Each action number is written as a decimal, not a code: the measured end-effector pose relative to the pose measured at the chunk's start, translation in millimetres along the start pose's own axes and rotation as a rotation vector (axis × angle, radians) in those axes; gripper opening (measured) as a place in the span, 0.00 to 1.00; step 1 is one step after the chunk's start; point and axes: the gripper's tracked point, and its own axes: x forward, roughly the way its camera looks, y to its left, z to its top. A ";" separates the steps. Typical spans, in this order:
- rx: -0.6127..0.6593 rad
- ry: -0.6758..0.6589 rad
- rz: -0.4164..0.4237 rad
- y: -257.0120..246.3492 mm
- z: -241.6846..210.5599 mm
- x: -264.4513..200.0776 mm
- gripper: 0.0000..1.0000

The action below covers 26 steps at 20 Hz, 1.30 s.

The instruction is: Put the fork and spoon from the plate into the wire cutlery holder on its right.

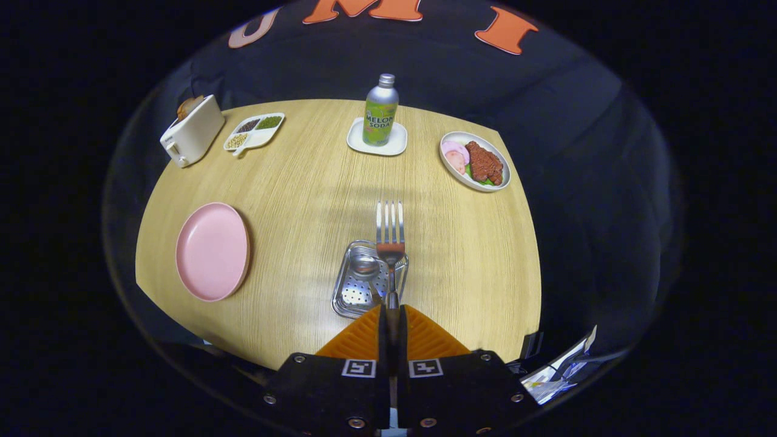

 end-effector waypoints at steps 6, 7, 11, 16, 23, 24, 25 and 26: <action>-0.118 0.112 0.047 4.6 -13.4 6.5 0.05; -0.132 0.132 0.056 5.1 -17.3 7.4 0.05; -0.166 0.191 0.083 5.6 -24.8 7.8 0.05; -0.213 0.237 0.116 5.6 -30.4 5.4 0.06; -0.198 0.217 0.120 3.9 -22.7 6.7 0.08; -0.185 0.200 0.116 2.6 -14.1 8.6 0.08; -0.170 0.176 0.106 0.4 -8.7 9.6 0.09; -0.153 0.142 0.101 -1.0 0.6 8.9 0.11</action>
